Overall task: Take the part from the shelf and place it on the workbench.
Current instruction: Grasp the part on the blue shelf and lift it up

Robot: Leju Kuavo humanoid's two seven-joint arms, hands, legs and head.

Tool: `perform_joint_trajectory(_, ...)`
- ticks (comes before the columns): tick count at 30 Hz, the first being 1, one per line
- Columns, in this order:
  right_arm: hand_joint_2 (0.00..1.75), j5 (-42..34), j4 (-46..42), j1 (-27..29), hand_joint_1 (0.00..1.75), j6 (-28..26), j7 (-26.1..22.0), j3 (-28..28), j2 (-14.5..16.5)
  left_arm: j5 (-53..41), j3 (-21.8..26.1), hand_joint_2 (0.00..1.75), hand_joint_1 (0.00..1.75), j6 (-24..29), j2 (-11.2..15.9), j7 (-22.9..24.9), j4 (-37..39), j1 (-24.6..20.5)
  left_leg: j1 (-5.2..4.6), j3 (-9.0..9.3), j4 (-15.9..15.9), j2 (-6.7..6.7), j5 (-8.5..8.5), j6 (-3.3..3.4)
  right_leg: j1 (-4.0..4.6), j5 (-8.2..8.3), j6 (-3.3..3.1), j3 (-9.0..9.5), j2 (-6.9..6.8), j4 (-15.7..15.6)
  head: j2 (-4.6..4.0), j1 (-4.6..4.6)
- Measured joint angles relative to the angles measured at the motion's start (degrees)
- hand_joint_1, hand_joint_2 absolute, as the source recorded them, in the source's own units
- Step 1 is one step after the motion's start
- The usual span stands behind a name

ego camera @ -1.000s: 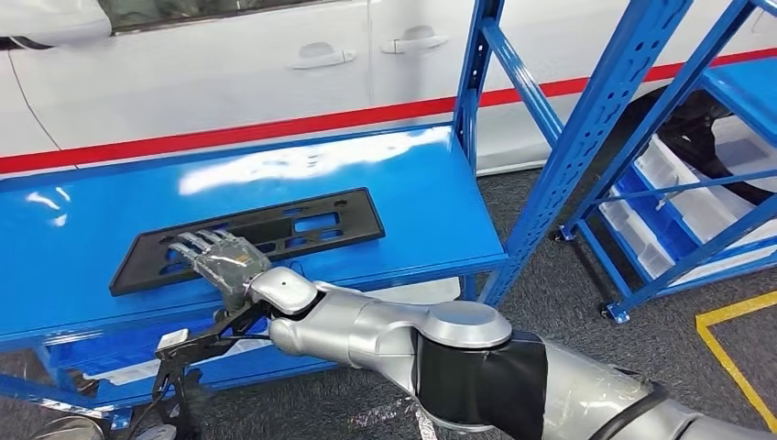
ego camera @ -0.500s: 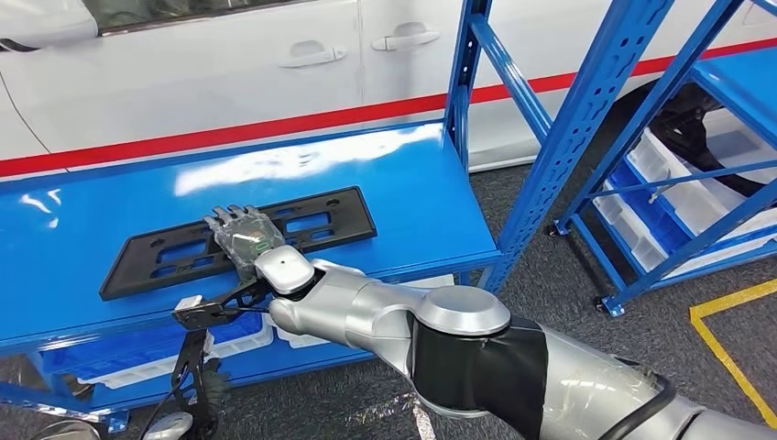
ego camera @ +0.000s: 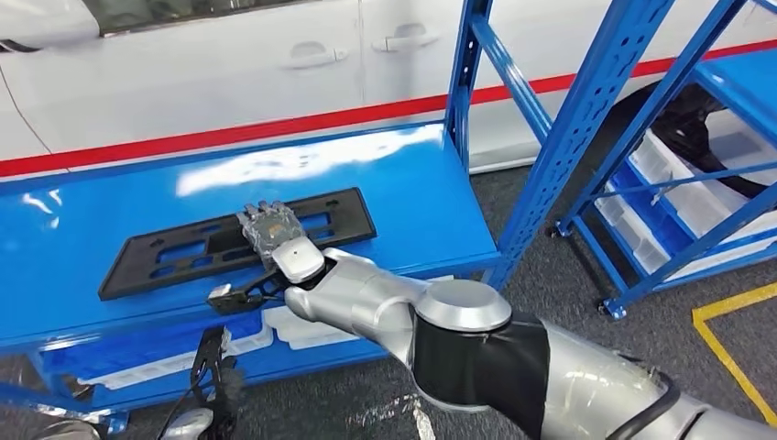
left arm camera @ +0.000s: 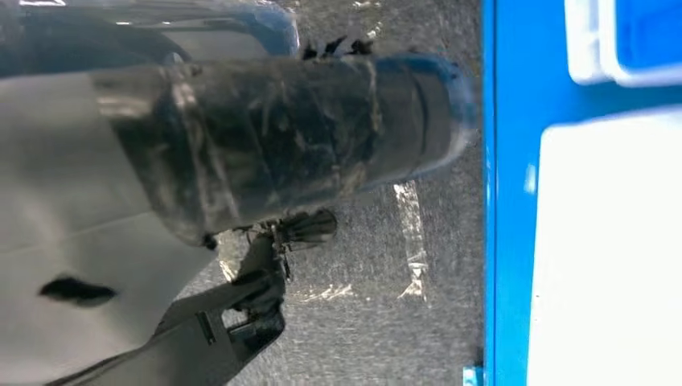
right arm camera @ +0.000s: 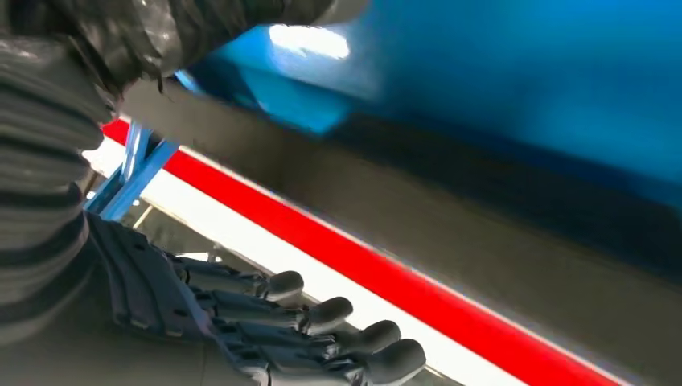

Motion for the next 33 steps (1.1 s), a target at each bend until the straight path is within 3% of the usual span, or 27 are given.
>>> perform_joint_trajectory(2, 1.75, 0.2, 0.6, -0.1, 0.06, 0.9, 0.5, 0.1, 0.0, 0.0, 0.0, 0.0, 0.0, 0.0, -0.1, 0.0, 0.0, 0.1, 0.17, -0.3, 0.3, 0.06, -0.39, -0.32, -0.02, 0.15, -0.74, -0.09, 0.1, 0.0, 0.0, -0.03)
perform_joint_trajectory(4, 1.75, 0.3, 1.1, -0.4, 0.17, 2.1, 0.9, 0.1, 0.0, 0.1, 0.0, 0.0, 0.0, 0.0, -0.1, 0.1, 0.0, 0.0, 0.3, -1.8, 3.7, 0.07, -2.48, -0.75, -0.12, 0.29, -1.34, 0.05, 0.14, -0.2, 0.0, -0.04)
perform_joint_trajectory(6, 1.75, 0.4, 1.8, -0.5, 0.98, 3.2, 1.3, 0.1, 0.0, 0.2, 0.0, 0.0, 0.0, 0.1, -0.2, 0.2, 0.0, 0.0, 0.35, -5.12, 10.8, 0.07, -5.6, -1.02, 0.04, 0.27, -1.63, 0.11, 0.15, -0.3, 0.0, -0.04)
perform_joint_trajectory(8, 1.75, 0.4, 2.4, -0.5, 1.74, 4.6, 1.7, 0.1, 0.0, 0.3, 0.0, 0.0, 0.0, 0.1, -0.2, 0.4, 0.0, 0.2, 0.34, -7.61, 15.5, 0.06, -6.64, -0.92, 0.26, 0.22, -1.75, 0.18, 0.18, -0.3, 0.0, -0.04)
perform_joint_trajectory(9, 1.75, 0.4, 2.6, -0.5, 1.75, 5.3, 1.8, 0.1, 0.0, 0.4, 0.0, 0.0, 0.0, 0.2, -0.2, 0.4, 0.0, 0.2, 0.31, -7.41, 14.9, 0.05, -5.63, -0.7, 0.35, 0.21, -1.77, 0.27, 0.22, -0.3, 0.0, -0.04)
perform_joint_trajectory(12, 1.75, 0.4, 3.1, -0.6, 1.75, 6.4, 1.9, 0.1, 0.0, 0.4, 0.0, 0.0, 0.0, 0.0, -0.2, 0.6, 0.0, -0.1, -0.14, -2.34, 4.4, -0.02, -0.4, 0.35, 0.5, 0.19, -1.76, 0.52, 0.34, -0.3, 0.0, -0.03)
perform_joint_trajectory(14, 1.75, 0.4, 3.4, -0.8, 1.75, 6.4, 1.8, 0.1, 0.0, 0.3, 0.0, 0.0, 0.0, -0.2, -0.1, 0.6, 0.1, -0.4, -0.6, -0.21, 0.1, -0.1, 0.45, 0.7, 0.48, 0.33, -1.49, 0.43, 0.35, -0.5, 0.0, -0.02)
perform_joint_trajectory(18, 1.75, 0.8, 4.0, -1.1, 1.75, 5.9, 1.6, 0.1, -0.1, 0.1, 0.0, 0.0, 0.0, -0.5, -0.1, 0.7, 0.1, -0.6, -0.5, 0.91, -2.0, 0.05, 1.07, 1.19, 0.49, -0.08, -0.44, 0.31, 0.25, -0.4, 0.0, -0.01)
perform_joint_trajectory(19, 1.75, 0.9, 4.1, -1.2, 1.75, 5.7, 1.5, 0.1, -0.1, 0.1, 0.0, 0.0, 0.0, -0.6, -0.1, 0.7, 0.1, -0.7, -0.32, 1.26, -2.6, 0.15, 1.4, 1.43, 0.55, -1.24, -0.24, -0.4, 0.19, 1.3, 0.0, 0.01)
perform_joint_trajectory(22, 1.75, 1.2, 4.4, -1.2, 1.75, 5.3, 1.3, 0.1, -0.3, -0.1, -0.3, 0.0, 0.0, -0.9, 0.0, 0.7, 0.2, -0.8, -0.15, 1.46, -3.0, 0.29, 1.66, 1.79, 0.51, -5.85, 0.19, -4.73, 0.09, 11.1, 0.0, 0.01)
perform_joint_trajectory(23, 1.75, 1.3, 4.5, -1.2, 1.75, 5.2, 1.3, 0.1, -0.4, -0.1, -0.6, 0.0, 0.0, -1.0, 0.0, 0.7, 0.2, -0.7, -0.13, 1.44, -2.9, 0.29, 1.64, 1.8, 0.41, -6.23, 0.33, -5.65, 0.07, 13.1, 0.0, 0.02)
perform_joint_trajectory(24, 1.75, 1.4, 4.5, -1.2, 1.75, 5.1, 1.2, 0.1, -0.4, -0.2, -0.8, 0.0, 0.0, -1.1, 0.0, 0.7, 0.2, -0.6, -0.08, 1.42, -2.8, 0.27, 1.58, 1.76, 0.28, -5.6, 0.47, -5.64, 0.04, 13.1, 0.0, 0.01)
perform_joint_trajectory(25, 1.75, 1.6, 4.6, -1.2, 1.75, 4.9, 1.2, 0.1, -0.5, -0.2, -1.0, 0.0, 0.0, -1.2, 0.0, 0.8, 0.2, -0.6, -0.01, 1.41, -2.7, 0.22, 1.48, 1.68, 0.11, -4.16, 0.6, -4.68, -0.02, 11.2, 0.0, 0.02)
perform_joint_trajectory(27, 1.75, 2.3, 4.6, -1.2, 1.75, 4.3, 0.9, 0.1, -0.5, -0.2, -1.3, 0.0, 0.0, -1.3, 0.0, 0.7, 0.2, -0.6, 0.06, 1.21, -1.9, 0.02, 0.97, 1.13, -0.21, -1.14, 0.84, -0.94, -0.18, 3.9, 0.0, 0.03)
perform_joint_trajectory(29, 1.75, 3.0, 4.6, -1.2, 1.75, 3.2, 0.4, 0.1, -0.4, -0.4, -1.6, 0.0, 0.0, -1.4, 0.0, 0.6, 0.2, -0.8, -0.09, 0.67, -0.8, -0.18, 0.51, 0.51, -0.24, -0.2, 0.5, 1.16, -0.12, -0.3, 0.01, -0.01)
perform_joint_trajectory(33, 1.75, 3.3, 4.6, -1.2, 1.75, 0.4, -1.2, 0.0, -0.4, -0.8, -2.3, 0.0, 0.0, -0.7, 0.1, -0.5, 0.2, -0.7, 0.04, -0.17, 0.1, -0.25, -0.1, -0.23, -0.07, -0.15, -0.85, 1.08, -0.05, -0.5, 0.0, -0.06)
